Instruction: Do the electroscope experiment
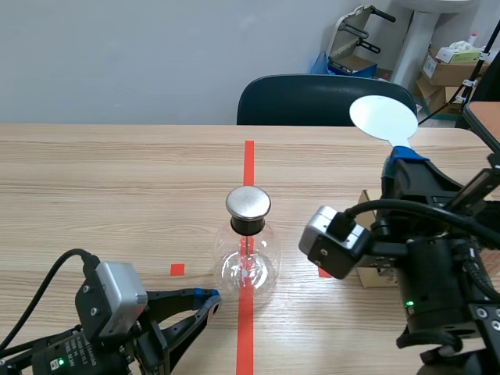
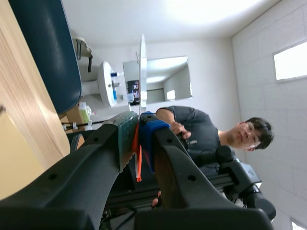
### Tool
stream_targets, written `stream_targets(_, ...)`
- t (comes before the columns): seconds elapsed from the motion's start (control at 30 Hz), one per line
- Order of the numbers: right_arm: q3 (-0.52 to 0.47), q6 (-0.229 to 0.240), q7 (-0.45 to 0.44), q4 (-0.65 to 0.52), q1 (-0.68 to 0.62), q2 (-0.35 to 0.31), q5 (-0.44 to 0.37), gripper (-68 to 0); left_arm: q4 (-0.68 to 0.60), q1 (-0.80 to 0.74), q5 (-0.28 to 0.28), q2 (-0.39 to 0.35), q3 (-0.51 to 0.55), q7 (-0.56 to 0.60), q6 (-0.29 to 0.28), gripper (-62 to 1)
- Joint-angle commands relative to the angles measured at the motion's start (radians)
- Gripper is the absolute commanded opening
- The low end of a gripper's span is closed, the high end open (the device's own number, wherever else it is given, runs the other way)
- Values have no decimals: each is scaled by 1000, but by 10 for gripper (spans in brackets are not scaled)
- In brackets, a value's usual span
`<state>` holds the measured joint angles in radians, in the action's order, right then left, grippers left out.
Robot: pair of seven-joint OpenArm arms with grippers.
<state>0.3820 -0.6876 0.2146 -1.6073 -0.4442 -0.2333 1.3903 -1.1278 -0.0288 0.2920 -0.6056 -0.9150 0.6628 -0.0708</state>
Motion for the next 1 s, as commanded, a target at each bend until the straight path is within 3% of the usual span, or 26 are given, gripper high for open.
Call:
stream_targets(0.0, 19, -11, 25, -10, 16, -28, 18, -665, -8, 8, 4, 12, 3, 16, 3, -584)
stream_targets(0.5, 165, 35, 183, 43, 31, -47, 71, -665, 80, 61, 42, 60, 3, -13, 59, -584)
stream_targets(0.97, 175, 64, 206, 49, -19, -58, 71, -665, 161, 103, 65, 93, 3, -33, 86, -584)
